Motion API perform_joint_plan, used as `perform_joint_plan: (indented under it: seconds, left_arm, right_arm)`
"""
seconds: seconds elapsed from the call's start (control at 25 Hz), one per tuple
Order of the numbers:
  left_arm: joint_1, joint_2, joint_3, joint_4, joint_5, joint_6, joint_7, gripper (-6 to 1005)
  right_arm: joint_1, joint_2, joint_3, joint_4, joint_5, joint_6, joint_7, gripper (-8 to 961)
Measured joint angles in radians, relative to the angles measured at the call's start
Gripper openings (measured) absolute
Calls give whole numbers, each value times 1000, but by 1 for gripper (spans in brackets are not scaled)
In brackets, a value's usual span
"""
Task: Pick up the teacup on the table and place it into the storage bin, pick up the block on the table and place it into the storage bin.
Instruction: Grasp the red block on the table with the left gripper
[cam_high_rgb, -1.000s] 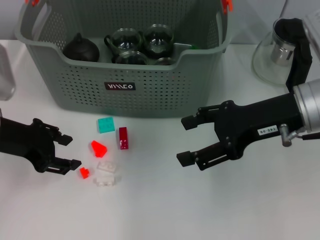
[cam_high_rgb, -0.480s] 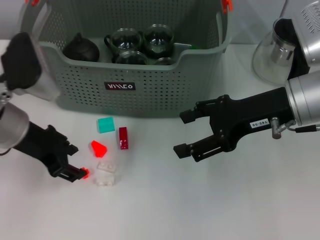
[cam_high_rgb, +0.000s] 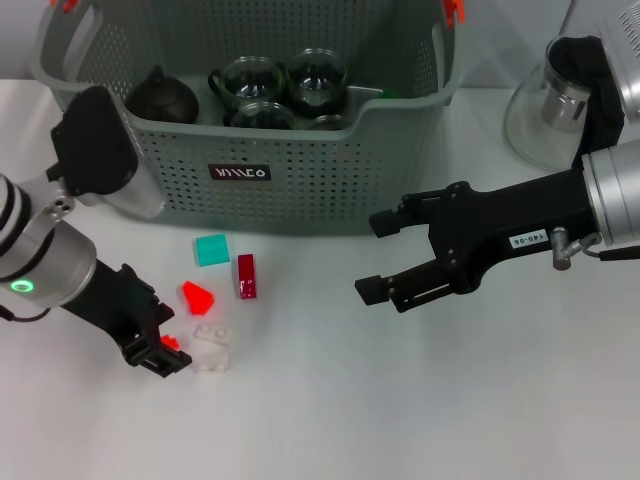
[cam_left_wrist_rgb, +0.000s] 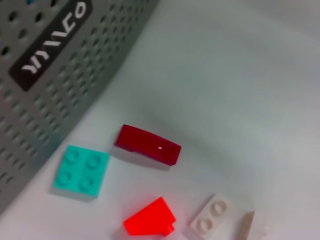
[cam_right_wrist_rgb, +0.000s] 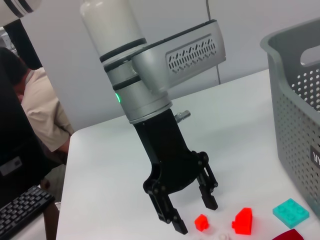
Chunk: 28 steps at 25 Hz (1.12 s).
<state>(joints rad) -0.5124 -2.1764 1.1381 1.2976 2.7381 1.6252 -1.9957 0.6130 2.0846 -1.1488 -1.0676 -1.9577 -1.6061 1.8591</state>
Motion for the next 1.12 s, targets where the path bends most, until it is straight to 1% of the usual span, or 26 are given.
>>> perform_joint_plan:
  seconds: [0.16, 0.28, 0.76, 1.0, 1.12]
  left_arm:
    - [0, -1, 18, -4, 2, -7, -14, 650]
    - [-4, -2, 31, -34, 9, -34, -29, 650]
    - [-8, 0, 33, -87, 39, -85, -40, 651]
    - [-8, 0, 34, -91, 40, -92, -41, 643]
    - [-11, 1, 34, -104, 41, -93, -46, 591]
  right_arm:
    - [-1, 1, 1, 2, 0, 1, -2, 946]
    - [-1, 3, 4, 12, 0, 2, -11, 947]
    - [6, 2, 12, 28, 0, 14, -25, 947]
    - [6, 2, 12, 28, 0, 16, -27, 947]
    - [6, 4, 12, 28, 0, 16, -27, 947]
